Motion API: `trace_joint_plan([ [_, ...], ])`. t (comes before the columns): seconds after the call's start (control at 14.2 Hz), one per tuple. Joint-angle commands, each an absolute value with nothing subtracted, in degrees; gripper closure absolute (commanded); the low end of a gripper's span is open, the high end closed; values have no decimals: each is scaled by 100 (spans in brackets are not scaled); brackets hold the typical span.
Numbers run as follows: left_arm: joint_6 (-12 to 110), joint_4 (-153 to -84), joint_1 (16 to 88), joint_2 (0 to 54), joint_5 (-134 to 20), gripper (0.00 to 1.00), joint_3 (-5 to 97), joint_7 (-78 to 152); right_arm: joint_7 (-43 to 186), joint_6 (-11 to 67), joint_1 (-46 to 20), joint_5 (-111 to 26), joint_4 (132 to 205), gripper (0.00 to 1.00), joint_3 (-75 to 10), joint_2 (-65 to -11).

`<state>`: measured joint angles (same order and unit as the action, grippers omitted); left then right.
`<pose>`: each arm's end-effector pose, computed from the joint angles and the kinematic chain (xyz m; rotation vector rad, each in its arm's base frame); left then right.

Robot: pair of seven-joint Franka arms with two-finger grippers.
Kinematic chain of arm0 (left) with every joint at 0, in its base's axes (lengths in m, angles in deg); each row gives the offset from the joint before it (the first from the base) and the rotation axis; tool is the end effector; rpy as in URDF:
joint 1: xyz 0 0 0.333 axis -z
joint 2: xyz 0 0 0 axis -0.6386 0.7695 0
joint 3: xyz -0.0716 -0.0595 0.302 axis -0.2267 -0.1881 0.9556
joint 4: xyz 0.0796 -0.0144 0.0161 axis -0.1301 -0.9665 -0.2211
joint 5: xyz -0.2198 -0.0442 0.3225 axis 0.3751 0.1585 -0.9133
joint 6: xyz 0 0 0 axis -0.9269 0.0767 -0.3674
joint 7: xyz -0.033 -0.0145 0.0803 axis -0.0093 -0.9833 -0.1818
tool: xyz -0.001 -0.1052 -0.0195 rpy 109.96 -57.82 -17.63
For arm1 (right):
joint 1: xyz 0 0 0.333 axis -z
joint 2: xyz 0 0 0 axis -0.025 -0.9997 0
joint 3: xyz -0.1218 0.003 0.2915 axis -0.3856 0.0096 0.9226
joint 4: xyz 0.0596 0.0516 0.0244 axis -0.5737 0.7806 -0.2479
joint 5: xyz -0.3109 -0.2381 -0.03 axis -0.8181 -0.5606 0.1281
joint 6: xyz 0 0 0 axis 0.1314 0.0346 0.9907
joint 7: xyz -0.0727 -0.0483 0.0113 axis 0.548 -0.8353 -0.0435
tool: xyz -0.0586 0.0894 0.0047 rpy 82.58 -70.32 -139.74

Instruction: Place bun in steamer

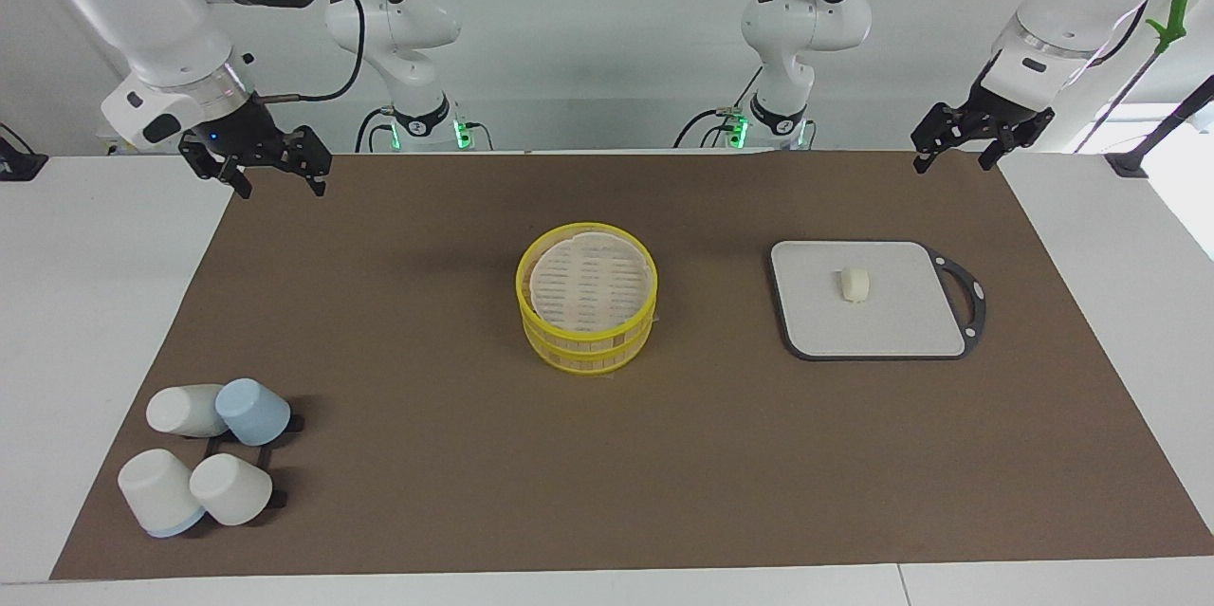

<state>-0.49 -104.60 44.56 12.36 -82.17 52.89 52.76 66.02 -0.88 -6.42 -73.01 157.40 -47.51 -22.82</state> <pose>0.5259 -0.0051 0.6223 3.1264 -0.0238 -0.0466 0.5496 -0.0244 0.5981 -3.1373 -0.0117 0.1258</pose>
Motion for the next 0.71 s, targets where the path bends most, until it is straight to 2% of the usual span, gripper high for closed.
trace_joint_plan([
  [0.0,91,-10675,4443,1063,-8143,0,5269,5245,6747,-50,-670,-7264,15798,0,-4765,-2207],
  [0.28,91,-10675,4443,1063,-8143,0,5269,5245,6729,151,-618,-6679,15720,0,-4468,-2295],
  [0.42,100,-10692,4452,1063,-8143,0,5269,5253,6581,240,-687,-6517,15265,0,-3827,-2750],
  [0.49,144,-10805,4452,1020,-8143,0,5269,5280,5944,310,-697,-6482,15149,0,-3485,-2935],
  [0.63,651,-11532,4478,739,-8152,0,5269,5315,4309,547,-845,-6604,15061,0,-2702,-3164],
])
